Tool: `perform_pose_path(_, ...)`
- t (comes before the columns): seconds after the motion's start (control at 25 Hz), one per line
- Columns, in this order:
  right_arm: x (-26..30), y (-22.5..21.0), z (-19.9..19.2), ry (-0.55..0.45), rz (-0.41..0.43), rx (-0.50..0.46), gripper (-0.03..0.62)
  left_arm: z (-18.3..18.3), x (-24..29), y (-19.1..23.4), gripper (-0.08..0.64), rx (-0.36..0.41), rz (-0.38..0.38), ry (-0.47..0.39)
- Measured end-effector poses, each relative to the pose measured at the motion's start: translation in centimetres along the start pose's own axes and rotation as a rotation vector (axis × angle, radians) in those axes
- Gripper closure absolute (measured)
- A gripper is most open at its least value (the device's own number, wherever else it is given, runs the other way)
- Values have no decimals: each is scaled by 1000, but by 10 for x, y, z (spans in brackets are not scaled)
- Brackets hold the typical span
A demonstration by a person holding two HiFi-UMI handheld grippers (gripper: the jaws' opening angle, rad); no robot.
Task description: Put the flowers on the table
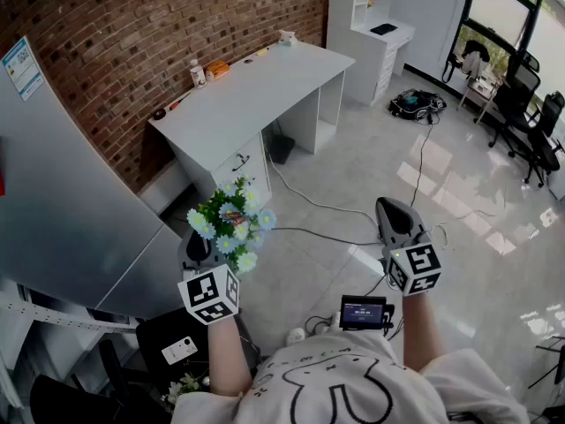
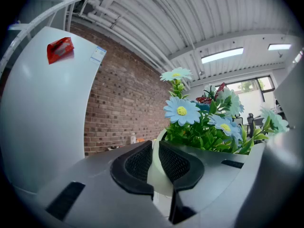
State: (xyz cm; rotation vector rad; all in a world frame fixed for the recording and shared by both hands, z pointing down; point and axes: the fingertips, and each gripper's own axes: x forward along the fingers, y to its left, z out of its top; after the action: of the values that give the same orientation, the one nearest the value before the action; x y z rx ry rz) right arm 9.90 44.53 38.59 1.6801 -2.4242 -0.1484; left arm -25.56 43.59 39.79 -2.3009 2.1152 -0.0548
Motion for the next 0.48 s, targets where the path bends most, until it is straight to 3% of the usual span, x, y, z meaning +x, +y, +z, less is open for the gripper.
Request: perform_pose_path(0.48,0,-81,-8,-7,-36,18,575,12,35,-52,509,32,18,-14)
